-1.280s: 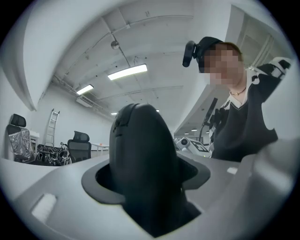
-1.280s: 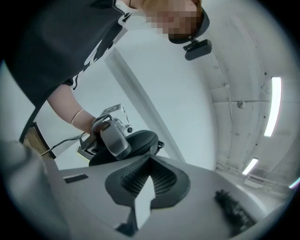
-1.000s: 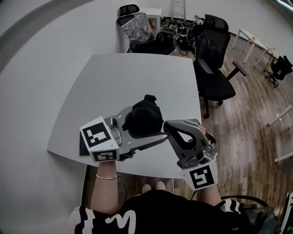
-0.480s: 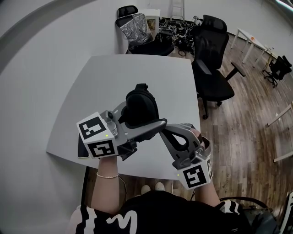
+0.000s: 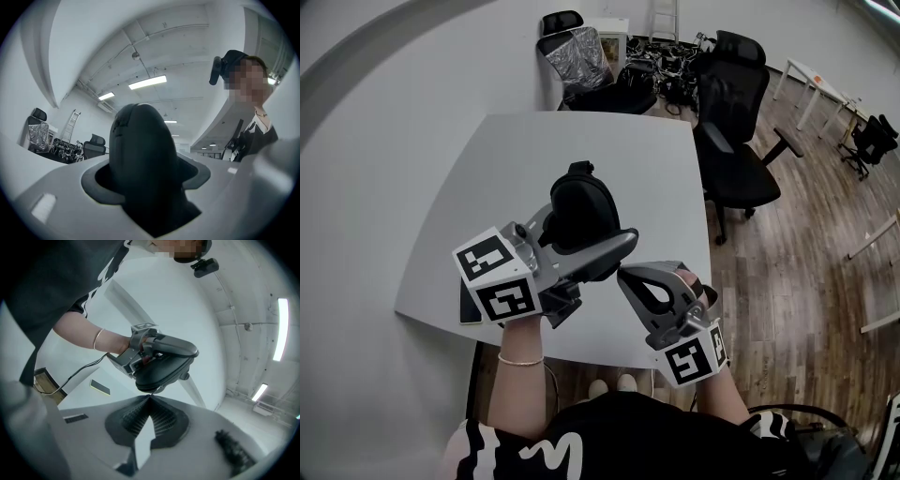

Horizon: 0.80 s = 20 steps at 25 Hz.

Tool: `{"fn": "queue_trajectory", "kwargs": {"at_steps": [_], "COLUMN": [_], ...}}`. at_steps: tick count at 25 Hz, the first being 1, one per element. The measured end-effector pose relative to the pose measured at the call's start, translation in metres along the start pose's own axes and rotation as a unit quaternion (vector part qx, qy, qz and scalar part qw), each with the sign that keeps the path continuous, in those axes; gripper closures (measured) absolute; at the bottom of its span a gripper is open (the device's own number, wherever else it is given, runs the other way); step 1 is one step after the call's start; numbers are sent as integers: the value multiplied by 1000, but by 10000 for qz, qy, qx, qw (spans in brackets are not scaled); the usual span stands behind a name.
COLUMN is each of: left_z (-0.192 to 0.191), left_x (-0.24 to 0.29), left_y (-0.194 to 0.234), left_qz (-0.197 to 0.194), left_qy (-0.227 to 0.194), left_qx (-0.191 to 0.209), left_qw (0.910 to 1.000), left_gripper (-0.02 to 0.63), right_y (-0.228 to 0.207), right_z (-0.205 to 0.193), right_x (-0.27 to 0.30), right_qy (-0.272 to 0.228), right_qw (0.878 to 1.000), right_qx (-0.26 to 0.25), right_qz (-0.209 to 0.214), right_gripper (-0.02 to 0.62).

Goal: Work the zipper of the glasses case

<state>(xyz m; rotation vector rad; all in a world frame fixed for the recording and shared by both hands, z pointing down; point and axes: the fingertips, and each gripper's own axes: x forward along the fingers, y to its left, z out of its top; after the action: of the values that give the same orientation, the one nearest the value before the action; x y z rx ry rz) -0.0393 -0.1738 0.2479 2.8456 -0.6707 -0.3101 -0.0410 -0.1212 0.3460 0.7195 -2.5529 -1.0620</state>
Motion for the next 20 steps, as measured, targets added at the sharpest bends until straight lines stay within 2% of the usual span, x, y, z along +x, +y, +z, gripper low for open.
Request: {"fn": "queue_trajectory", "kwargs": {"at_steps": [2, 4, 5, 8, 13, 15, 20], "left_z": [12, 37, 45, 47, 43, 42, 42], "left_x": [-4, -13, -16, -18, -15, -13, -11], "left_y": [1, 3, 4, 4, -3, -3, -13], "left_qz": [-64, -227, -207, 81, 94, 111, 54], "left_qy": [-464, -1130, -1222, -800, -668, -626, -667], "left_qx": [-304, -700, -699, -220, -51, 9, -14], "left_qw": [9984, 9909, 9898, 9965, 9977, 9980, 9978], "left_gripper": [279, 281, 281, 279, 279, 279, 279], "right_y": [18, 43, 51, 41, -9, -23, -32], "right_z": [-11, -21, -23, -18, 10, 20, 36], "right_x": [4, 11, 14, 15, 10, 7, -4], "right_qy": [216, 390, 382, 229, -344, -541, -664], "right_qw": [9990, 9966, 9968, 9996, 9941, 9898, 9883], "right_qx": [-215, -325, -236, 77, 664, 851, 573], "right_qz": [338, 647, 666, 131, -791, -1006, -1245], "right_gripper": [592, 592, 592, 591, 589, 545, 529]}}
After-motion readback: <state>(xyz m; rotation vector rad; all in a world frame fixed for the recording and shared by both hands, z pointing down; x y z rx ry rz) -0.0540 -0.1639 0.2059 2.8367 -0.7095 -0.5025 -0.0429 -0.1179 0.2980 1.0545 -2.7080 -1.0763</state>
